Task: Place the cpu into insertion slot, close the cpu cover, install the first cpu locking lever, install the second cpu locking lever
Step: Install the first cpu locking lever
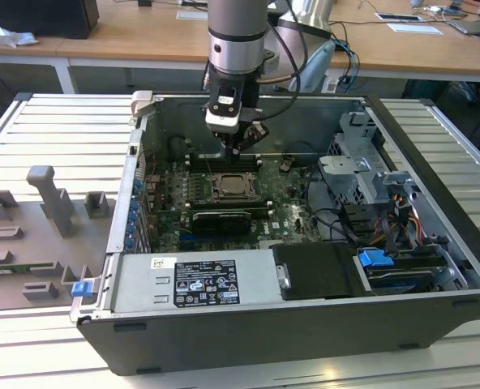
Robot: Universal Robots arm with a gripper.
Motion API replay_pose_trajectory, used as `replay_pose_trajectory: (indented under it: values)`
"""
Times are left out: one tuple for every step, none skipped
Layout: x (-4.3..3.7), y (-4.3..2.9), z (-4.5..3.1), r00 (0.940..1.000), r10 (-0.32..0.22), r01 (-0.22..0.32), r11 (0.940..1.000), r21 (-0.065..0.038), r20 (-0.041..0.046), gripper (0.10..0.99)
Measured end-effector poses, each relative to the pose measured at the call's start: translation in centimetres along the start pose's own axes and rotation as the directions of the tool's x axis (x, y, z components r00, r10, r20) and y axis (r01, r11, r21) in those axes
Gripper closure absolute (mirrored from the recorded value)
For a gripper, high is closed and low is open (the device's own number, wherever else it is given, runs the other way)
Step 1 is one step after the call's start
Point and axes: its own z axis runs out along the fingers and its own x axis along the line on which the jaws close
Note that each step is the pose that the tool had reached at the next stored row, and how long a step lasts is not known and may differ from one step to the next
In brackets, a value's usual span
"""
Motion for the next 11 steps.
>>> replay_pose_trajectory:
  values:
    - [0.0,0.0,0.0,1.0,-0.009,0.009,1.0,0.0,-0.0003,0.98]
    - [0.0,0.0,0.0,0.9995,-0.032,0.032,0.9995,-0.001,-0.0007,0.98]
    - [0.0,0.0,0.0,0.9987,-0.051,0.051,0.9987,-0.001,-0.0012,0.98]
    - [0.0,0.0,0.0,0.9975,-0.071,0.071,0.9975,-0.001,-0.0016,0.98]
    - [0.0,0.0,0.0,0.9961,-0.088,0.088,0.9961,-0.002,-0.002,0.98]
    - [0.0,0.0,0.0,0.9942,-0.107,0.107,0.9942,-0.002,-0.0023,0.98]
    - [0.0,0.0,0.0,0.9921,-0.125,0.125,0.9921,-0.002,-0.0027,0.98]
    - [0.0,0.0,0.0,0.9896,-0.144,0.144,0.9896,-0.003,-0.0031,0.98]
    - [0.0,0.0,0.0,0.9849,-0.173,0.173,0.9849,-0.003,-0.0037,0.98]
    - [0.0,0.0,0.0,0.9798,-0.2,0.2,0.9798,-0.004,-0.0042,0.98]
    - [0.0,0.0,0.0,0.9758,-0.219,0.219,0.9758,-0.004,-0.0045,0.98]
